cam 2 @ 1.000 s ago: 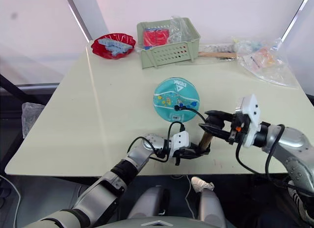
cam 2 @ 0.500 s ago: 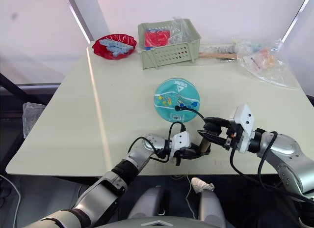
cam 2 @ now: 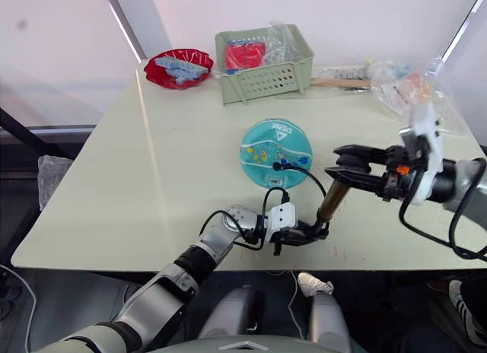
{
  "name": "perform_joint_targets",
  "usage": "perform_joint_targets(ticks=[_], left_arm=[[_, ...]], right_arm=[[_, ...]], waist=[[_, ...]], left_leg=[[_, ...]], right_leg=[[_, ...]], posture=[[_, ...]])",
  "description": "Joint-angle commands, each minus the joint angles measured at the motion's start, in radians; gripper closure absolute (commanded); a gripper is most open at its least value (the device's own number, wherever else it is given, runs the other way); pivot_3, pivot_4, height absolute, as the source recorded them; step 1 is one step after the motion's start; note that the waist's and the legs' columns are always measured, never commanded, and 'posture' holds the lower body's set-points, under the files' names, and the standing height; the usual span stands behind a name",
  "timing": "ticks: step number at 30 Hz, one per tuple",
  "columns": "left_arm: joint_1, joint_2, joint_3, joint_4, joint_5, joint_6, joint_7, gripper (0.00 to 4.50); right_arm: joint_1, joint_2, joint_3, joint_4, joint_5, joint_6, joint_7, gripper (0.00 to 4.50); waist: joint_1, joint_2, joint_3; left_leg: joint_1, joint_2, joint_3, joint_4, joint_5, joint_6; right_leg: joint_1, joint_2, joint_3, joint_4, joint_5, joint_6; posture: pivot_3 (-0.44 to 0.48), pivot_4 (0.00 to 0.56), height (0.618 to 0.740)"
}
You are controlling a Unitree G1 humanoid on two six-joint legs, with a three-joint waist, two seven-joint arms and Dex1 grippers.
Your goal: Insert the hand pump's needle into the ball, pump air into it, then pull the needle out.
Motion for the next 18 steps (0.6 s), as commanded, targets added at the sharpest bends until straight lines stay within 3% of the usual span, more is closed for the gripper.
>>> perform_joint_targets(ticks=[1, 9, 18], left_arm=[[0.053, 0.037, -0.030, 0.094, 0.071, 0.057, 0.022, 3.49], [0.062, 0.036, -0.029, 0.084, 0.070, 0.060, 0.020, 3.49], [0.067, 0.041, -0.039, 0.070, 0.082, 0.051, 0.025, 3.49]], right_arm=[[-0.081, -0.041, -0.125, 0.024, 0.091, 0.013, -0.032, 2.67], [-0.131, -0.093, -0.138, 0.061, 0.132, 0.057, -0.035, 2.67], [-0.017, -0.045, -0.061, 0.016, 0.025, 0.018, 0.002, 2.67]], waist=[[0.000, -0.001, 0.000], [0.000, 0.000, 0.000], [-0.001, 0.000, -0.001]], left_leg=[[0.000, 0.000, 0.000, 0.000, 0.000, 0.000], [0.000, 0.000, 0.000, -0.001, 0.000, 0.000], [0.000, 0.000, 0.000, -0.004, 0.000, 0.000]], right_leg=[[0.000, 0.000, 0.000, -0.001, 0.000, 0.000], [0.000, -0.002, 0.004, -0.001, 0.000, 0.000], [0.000, -0.003, 0.004, -0.004, 0.000, 0.000]], posture=[[0.000, 0.150, 0.737], [0.000, 0.150, 0.737], [0.000, 0.150, 0.737]])
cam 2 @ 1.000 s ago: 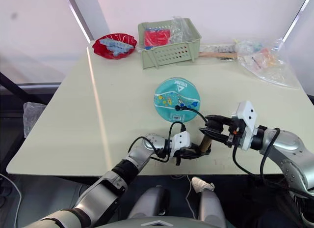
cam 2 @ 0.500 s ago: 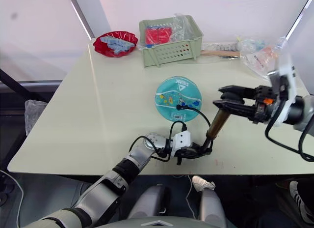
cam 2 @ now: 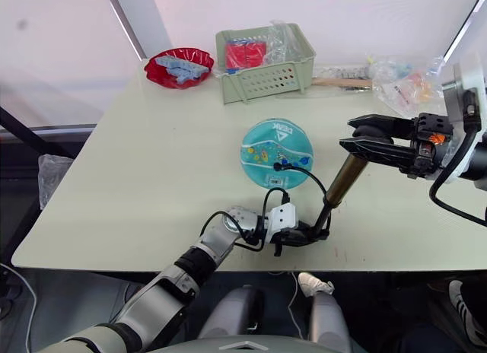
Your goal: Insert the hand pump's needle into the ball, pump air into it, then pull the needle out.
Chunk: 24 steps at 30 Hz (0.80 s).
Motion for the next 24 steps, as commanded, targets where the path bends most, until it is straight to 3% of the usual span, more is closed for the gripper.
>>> perform_joint_targets(ticks=[1, 18, 24], left_arm=[[0.055, 0.043, -0.041, 0.081, 0.081, 0.051, 0.021, 3.49], [0.063, 0.046, -0.050, 0.062, 0.086, 0.049, 0.031, 3.49], [0.065, 0.050, -0.050, 0.059, 0.084, 0.047, 0.032, 3.49]], right_arm=[[0.028, 0.004, 0.003, -0.026, -0.054, -0.025, 0.011, 2.67], [0.307, 0.217, 0.364, -0.007, -0.532, -0.345, 0.062, 2.67], [0.336, 0.237, 0.362, -0.014, -0.563, -0.387, 0.075, 2.67]], waist=[[0.000, 0.000, 0.000], [-0.002, -0.003, -0.020], [-0.002, -0.003, -0.021]], left_leg=[[0.000, 0.000, 0.000, 0.000, 0.000, 0.000], [0.002, 0.000, 0.000, -0.008, 0.000, 0.000], [0.003, 0.000, 0.000, -0.008, 0.000, 0.000]], right_leg=[[0.000, 0.000, 0.000, 0.000, 0.000, 0.000], [0.001, 0.000, -0.001, -0.007, 0.000, 0.000], [0.002, 0.001, -0.003, -0.007, 0.000, 0.000]], posture=[[0.000, 0.150, 0.737], [0.000, 0.150, 0.737], [0.000, 0.150, 0.737]])
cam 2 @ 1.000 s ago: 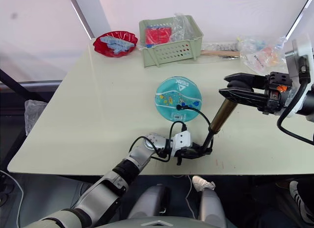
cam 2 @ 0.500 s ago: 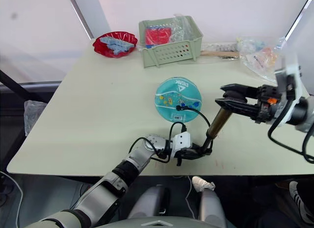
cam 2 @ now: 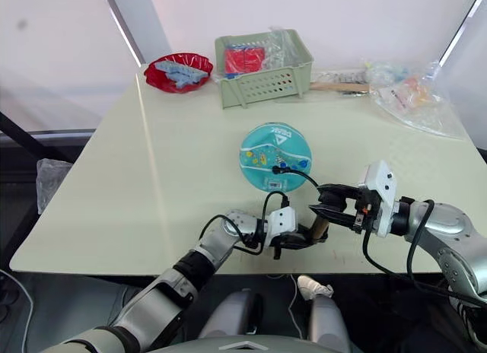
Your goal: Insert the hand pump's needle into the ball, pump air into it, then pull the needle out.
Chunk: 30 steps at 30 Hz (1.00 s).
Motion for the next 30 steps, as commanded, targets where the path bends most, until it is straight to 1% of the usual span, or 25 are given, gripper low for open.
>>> perform_joint_targets(ticks=[1, 5, 7, 12, 15, 19, 24, 30], left_arm=[[0.043, 0.039, -0.034, 0.076, 0.071, 0.046, 0.009, 3.49], [0.039, 0.037, -0.030, 0.085, 0.068, 0.033, 0.013, 3.49], [0.035, 0.037, -0.028, 0.093, 0.068, 0.026, 0.013, 3.49], [0.009, 0.044, -0.027, 0.136, 0.078, -0.015, 0.019, 3.49], [0.002, 0.044, -0.023, 0.155, 0.074, -0.038, 0.019, 3.49], [-0.003, 0.040, -0.020, 0.168, 0.067, -0.060, 0.012, 3.49], [-0.008, 0.037, -0.018, 0.176, 0.065, -0.071, 0.007, 3.49], [-0.012, 0.036, -0.018, 0.184, 0.067, -0.078, 0.004, 3.49]], right_arm=[[0.025, -0.014, -0.007, 0.005, -0.022, 0.029, 0.008, 2.67], [0.001, -0.040, -0.060, -0.019, 0.027, 0.064, 0.018, 2.67], [-0.033, -0.059, -0.112, -0.031, 0.091, 0.107, 0.016, 2.67], [-0.124, -0.155, -0.285, -0.043, 0.286, 0.235, 0.019, 2.67], [-0.167, -0.196, -0.346, -0.044, 0.376, 0.294, 0.001, 2.67], [-0.234, -0.253, -0.420, -0.011, 0.446, 0.346, -0.010, 2.67], [-0.317, -0.313, -0.477, 0.037, 0.522, 0.401, -0.027, 2.67], [-0.365, -0.359, -0.507, 0.081, 0.537, 0.429, -0.023, 2.67]], waist=[[0.000, 0.000, 0.000], [0.001, 0.000, 0.000], [0.002, 0.001, 0.001], [0.013, 0.007, 0.012], [0.015, 0.006, 0.013], [0.014, 0.006, 0.017], [0.014, 0.006, 0.019], [0.013, 0.005, 0.019]], left_leg=[[0.000, 0.000, 0.000, 0.000, 0.000, 0.000], [0.000, 0.000, 0.000, 0.000, 0.000, 0.000], [0.000, 0.000, -0.001, 0.000, 0.000, 0.000], [-0.001, -0.001, 0.000, 0.000, 0.000, 0.000], [-0.002, -0.002, -0.001, 0.000, 0.000, 0.000], [-0.002, -0.002, -0.001, 0.000, 0.000, 0.000], [-0.002, -0.002, -0.001, 0.000, 0.000, 0.000], [-0.002, -0.002, -0.001, 0.000, 0.000, 0.000]], right_leg=[[0.000, 0.000, -0.001, 0.000, 0.000, 0.000], [0.001, 0.000, -0.005, 0.000, 0.000, 0.000], [0.001, 0.000, -0.005, 0.000, 0.000, 0.000], [0.000, 0.000, -0.005, -0.001, 0.000, 0.000], [0.000, 0.000, -0.006, -0.001, 0.000, 0.000], [0.000, 0.000, -0.006, -0.001, 0.000, 0.000], [0.000, 0.000, -0.006, 0.000, 0.000, 0.000], [0.000, 0.000, -0.005, 0.000, 0.000, 0.000]], posture=[[0.000, 0.150, 0.737], [0.000, 0.150, 0.737], [0.000, 0.150, 0.737], [0.000, 0.150, 0.737], [0.000, 0.150, 0.737], [0.000, 0.150, 0.737], [0.000, 0.150, 0.737], [0.000, 0.150, 0.737]])
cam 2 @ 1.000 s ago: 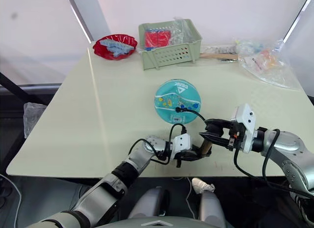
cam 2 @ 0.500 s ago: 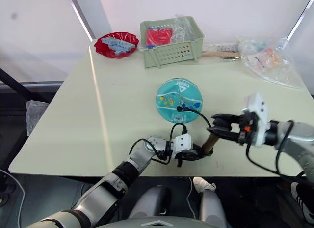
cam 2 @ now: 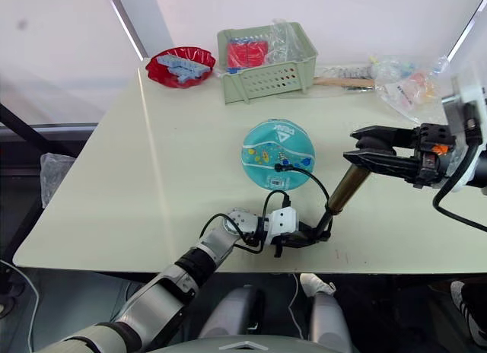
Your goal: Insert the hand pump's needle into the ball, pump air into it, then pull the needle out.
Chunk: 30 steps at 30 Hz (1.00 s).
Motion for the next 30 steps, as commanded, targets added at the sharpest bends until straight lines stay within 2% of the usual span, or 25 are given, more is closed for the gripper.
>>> perform_joint_targets(ticks=[1, 4, 11, 17, 22, 30], left_arm=[[0.033, 0.042, -0.018, 0.113, 0.069, 0.042, 0.009, 3.49], [0.033, 0.043, -0.019, 0.115, 0.070, 0.041, 0.007, 3.49], [0.028, 0.037, -0.021, 0.122, 0.071, 0.042, 0.007, 3.49], [0.024, 0.036, -0.022, 0.126, 0.071, 0.040, 0.007, 3.49], [0.029, 0.040, -0.024, 0.123, 0.072, 0.040, 0.004, 3.49], [0.027, 0.039, -0.024, 0.125, 0.074, 0.039, 0.007, 3.49]], right_arm=[[-0.063, -0.038, -0.104, 0.035, 0.014, -0.011, -0.022, 2.67], [-0.082, -0.031, -0.099, 0.041, 0.032, -0.002, -0.036, 2.67], [0.060, 0.104, 0.045, -0.061, -0.107, -0.050, -0.093, 2.67], [0.157, 0.152, 0.121, -0.098, -0.183, -0.092, -0.076, 2.67], [0.231, 0.221, 0.211, -0.104, -0.258, -0.141, -0.072, 2.67], [0.324, 0.314, 0.347, -0.057, -0.471, -0.297, -0.051, 2.67]], waist=[[-0.001, 0.000, 0.000], [0.000, 0.001, 0.001], [-0.002, -0.001, -0.001], [-0.003, -0.002, -0.003], [-0.002, -0.006, -0.005], [-0.003, -0.006, -0.010]], left_leg=[[0.000, 0.000, 0.000, 0.000, 0.000, 0.000], [0.000, 0.000, 0.000, 0.000, 0.000, 0.000], [0.001, 0.000, 0.000, 0.000, 0.000, 0.000], [0.004, 0.000, -0.001, 0.000, 0.000, 0.000], [0.004, 0.000, -0.001, 0.000, 0.000, 0.000], [0.004, 0.000, -0.002, 0.000, 0.000, 0.000]], right_leg=[[0.000, 0.000, 0.000, 0.000, 0.000, 0.000], [0.000, 0.000, 0.000, 0.000, 0.000, 0.000], [0.001, 0.000, 0.001, 0.000, 0.000, 0.000], [0.003, 0.001, 0.000, 0.001, 0.000, 0.000], [0.003, 0.001, -0.001, 0.000, 0.000, 0.000], [0.003, 0.003, -0.001, 0.001, 0.000, 0.000]], posture=[[0.000, 0.150, 0.737], [0.000, 0.150, 0.737], [0.000, 0.150, 0.737], [0.000, 0.150, 0.737], [0.000, 0.150, 0.737], [0.000, 0.150, 0.737]])
